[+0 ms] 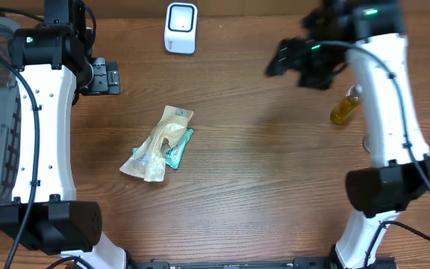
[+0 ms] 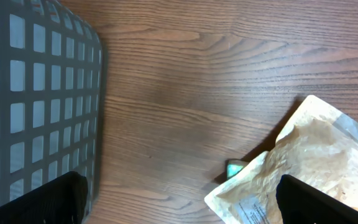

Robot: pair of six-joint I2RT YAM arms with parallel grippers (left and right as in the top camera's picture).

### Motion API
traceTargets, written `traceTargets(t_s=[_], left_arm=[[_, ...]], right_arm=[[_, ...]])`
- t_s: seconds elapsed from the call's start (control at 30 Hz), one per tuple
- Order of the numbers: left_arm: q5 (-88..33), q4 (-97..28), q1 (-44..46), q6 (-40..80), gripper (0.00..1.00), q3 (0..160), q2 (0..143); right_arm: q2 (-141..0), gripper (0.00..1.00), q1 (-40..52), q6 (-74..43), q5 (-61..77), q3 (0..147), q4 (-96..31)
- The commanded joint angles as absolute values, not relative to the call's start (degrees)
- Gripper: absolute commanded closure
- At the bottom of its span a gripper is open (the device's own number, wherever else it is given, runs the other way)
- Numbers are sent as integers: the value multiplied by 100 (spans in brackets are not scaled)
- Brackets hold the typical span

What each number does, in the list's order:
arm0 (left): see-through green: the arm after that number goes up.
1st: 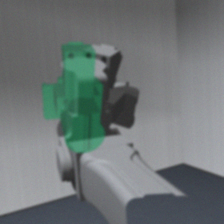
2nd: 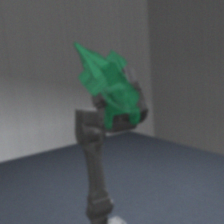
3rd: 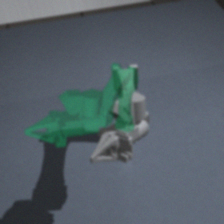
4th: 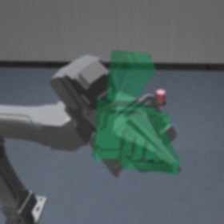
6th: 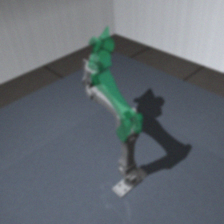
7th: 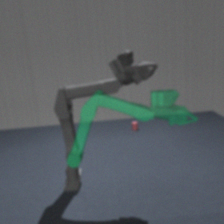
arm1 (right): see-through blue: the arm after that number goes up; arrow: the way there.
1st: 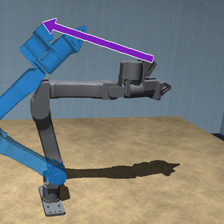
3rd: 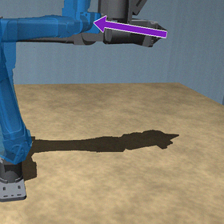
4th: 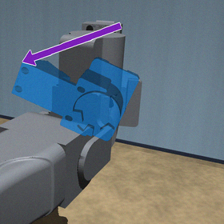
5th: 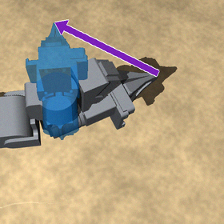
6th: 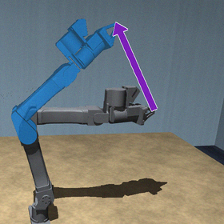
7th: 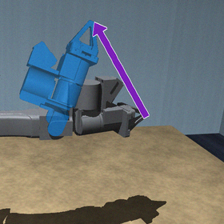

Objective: Scan the item barcode
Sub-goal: 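Swing the right gripper over the tan bag and grasp it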

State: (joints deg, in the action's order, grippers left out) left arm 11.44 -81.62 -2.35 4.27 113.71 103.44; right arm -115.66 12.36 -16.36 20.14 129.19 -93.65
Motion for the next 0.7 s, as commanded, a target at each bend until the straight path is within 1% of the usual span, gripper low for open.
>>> traceTargets(t_s=[0.0,0.3,0.43,0.67], left_arm=[[1201,-8158,-224,386,0,11439,10348],[1201,-8158,-224,386,0,11439,10348],[1201,-8158,-222,386,0,11439,10348],[1201,-8158,-224,386,0,11439,10348]], right_arm=[[-11555,24,1811,-1688,2202,12490,-9168],[-11555,23,3651,-3175,2196,10986,-7649],[-11555,23,4292,-3461,2167,10796,-7207],[-11555,22,5144,-4556,1013,10794,-6429]])
